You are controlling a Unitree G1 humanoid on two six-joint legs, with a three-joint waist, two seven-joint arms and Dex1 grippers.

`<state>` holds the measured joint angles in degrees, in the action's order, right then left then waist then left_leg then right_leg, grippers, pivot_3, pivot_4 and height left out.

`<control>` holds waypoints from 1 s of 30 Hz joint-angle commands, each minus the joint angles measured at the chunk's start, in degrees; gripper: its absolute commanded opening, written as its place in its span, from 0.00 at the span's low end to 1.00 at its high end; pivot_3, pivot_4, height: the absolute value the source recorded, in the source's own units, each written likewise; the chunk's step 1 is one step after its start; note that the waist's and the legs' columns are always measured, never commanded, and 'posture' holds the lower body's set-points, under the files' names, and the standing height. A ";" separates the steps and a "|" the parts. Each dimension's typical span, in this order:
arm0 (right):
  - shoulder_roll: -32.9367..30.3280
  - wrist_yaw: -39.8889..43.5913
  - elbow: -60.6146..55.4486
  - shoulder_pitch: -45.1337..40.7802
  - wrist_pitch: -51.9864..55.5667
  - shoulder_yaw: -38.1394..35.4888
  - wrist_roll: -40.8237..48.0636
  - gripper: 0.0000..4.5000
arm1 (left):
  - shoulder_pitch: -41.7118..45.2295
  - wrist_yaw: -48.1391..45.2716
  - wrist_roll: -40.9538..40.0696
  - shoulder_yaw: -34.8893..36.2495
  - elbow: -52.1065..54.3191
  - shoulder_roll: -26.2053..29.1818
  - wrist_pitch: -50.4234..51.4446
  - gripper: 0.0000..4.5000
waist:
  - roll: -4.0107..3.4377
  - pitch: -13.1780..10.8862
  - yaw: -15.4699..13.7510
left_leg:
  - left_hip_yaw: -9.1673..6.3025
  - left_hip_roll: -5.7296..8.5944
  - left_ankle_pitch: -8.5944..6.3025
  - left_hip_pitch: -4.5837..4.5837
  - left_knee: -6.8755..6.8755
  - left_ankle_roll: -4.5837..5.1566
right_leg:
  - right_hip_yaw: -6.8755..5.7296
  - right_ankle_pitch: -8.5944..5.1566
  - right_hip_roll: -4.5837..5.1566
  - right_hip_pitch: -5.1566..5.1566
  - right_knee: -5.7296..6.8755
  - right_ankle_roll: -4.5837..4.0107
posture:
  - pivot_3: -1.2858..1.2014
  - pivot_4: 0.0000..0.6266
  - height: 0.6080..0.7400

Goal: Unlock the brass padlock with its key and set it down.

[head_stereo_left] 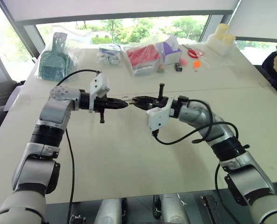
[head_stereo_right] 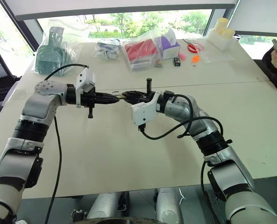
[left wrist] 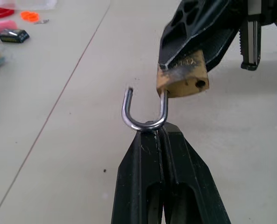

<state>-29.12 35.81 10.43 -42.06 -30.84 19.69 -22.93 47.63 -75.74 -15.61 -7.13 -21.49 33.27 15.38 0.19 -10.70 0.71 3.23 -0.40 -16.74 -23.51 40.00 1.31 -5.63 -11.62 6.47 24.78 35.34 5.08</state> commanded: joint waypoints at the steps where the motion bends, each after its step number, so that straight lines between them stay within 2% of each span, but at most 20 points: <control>1: 0.12 -0.53 -2.00 -0.97 -0.20 -0.93 0.73 0.00 | 0.57 0.02 -0.76 1.83 0.96 0.68 -0.83 0.01 | 0.00 0.00 0.00 | 0.00 0.00 0.00 0.00 0.00 0.00 | 0.00 0.00 0.00 0.00 0.00 0.00 | 0.52 0.24 1.00; 7: -0.17 -1.14 1.35 0.22 -0.77 0.03 -0.73 0.00 | -4.62 0.11 0.11 2.01 4.18 4.58 -0.64 0.01 | 0.00 0.00 0.12 | 0.00 -0.02 0.00 0.03 -0.01 0.00 | 0.01 0.00 0.00 0.00 0.02 0.00 | 0.52 0.24 1.00; 11: 0.37 -4.82 9.69 -1.09 -2.86 1.87 -5.17 0.00 | -9.00 2.68 -0.19 3.51 6.60 7.01 0.83 0.01 | 0.00 0.00 0.07 | 0.01 -0.02 0.00 0.03 -0.01 0.00 | 0.01 0.00 0.00 0.00 0.03 -0.01 | 0.52 0.24 1.00; 18: 2.14 -10.58 22.22 -4.40 -6.19 5.73 -10.77 0.00 | -14.41 6.64 -1.44 5.22 14.21 7.60 4.09 0.01 | -0.01 0.00 0.09 | 0.02 -0.01 0.01 0.03 -0.01 -0.02 | 0.06 0.00 0.01 0.01 0.03 -0.01 | 0.52 0.24 1.00; 20: 2.96 -11.28 25.54 -5.22 -6.79 6.54 -11.11 0.00 | -16.83 8.09 -1.70 5.74 17.34 7.63 5.21 0.01 | -0.01 0.00 0.27 | 0.02 -0.01 0.19 0.04 -0.01 -0.32 | 0.06 0.00 0.01 0.01 0.03 -0.01 | 0.52 0.24 1.00; 21: 3.17 -11.37 26.45 -5.56 -7.06 6.77 -11.10 0.21 | -17.81 8.71 -1.93 5.97 18.60 7.61 5.84 0.00 | -0.01 0.00 0.28 | 0.03 -0.02 0.19 0.05 -0.03 -0.34 | 0.06 0.00 0.01 0.01 0.03 -0.01 | 0.52 0.24 1.00; 22: 3.24 -11.48 26.93 -5.81 -7.35 6.85 -11.08 0.28 | -18.33 9.13 -2.15 6.08 19.33 7.64 6.29 0.00 | -0.01 0.00 0.29 | 0.02 -0.02 0.20 0.06 -0.04 -0.34 | 0.07 0.00 0.01 0.01 0.03 -0.01 | 0.52 0.24 1.00; 23: 3.23 -10.91 26.93 -5.92 -7.60 6.93 -10.78 0.39 | -19.11 9.50 -2.41 6.20 20.45 7.76 6.74 0.00 | -0.02 -0.01 0.30 | 0.02 -0.03 0.20 0.06 -0.05 -0.35 | 0.07 0.00 0.00 0.01 0.04 -0.01 | 0.52 0.24 1.00; 28: 1.33 -6.14 23.07 -4.22 -8.21 6.90 -8.72 0.99 | -20.78 10.49 -3.33 6.59 23.70 8.27 8.60 0.00 | -0.01 0.00 0.08 | 0.02 -0.03 0.19 0.06 -0.04 -0.33 | 0.07 0.00 0.00 0.00 0.05 -0.01 | 0.52 0.24 1.00; 30: -0.04 -3.00 19.45 -2.63 -7.18 6.29 -6.50 0.99 | -20.79 10.58 -3.85 6.83 24.47 8.45 9.42 0.00 | -0.01 0.00 -0.07 | 0.00 -0.03 0.18 0.07 -0.04 -0.32 | 0.07 0.00 0.00 0.00 0.04 -0.01 | 0.52 0.24 1.00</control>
<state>-28.39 30.58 32.71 -45.74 -37.94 26.55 -31.77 26.68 -65.43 -18.23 -2.39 0.87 40.64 24.37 0.19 -10.70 0.64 3.21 -0.43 -16.56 -23.43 39.95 0.99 -5.56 -11.62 6.48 24.76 35.37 5.07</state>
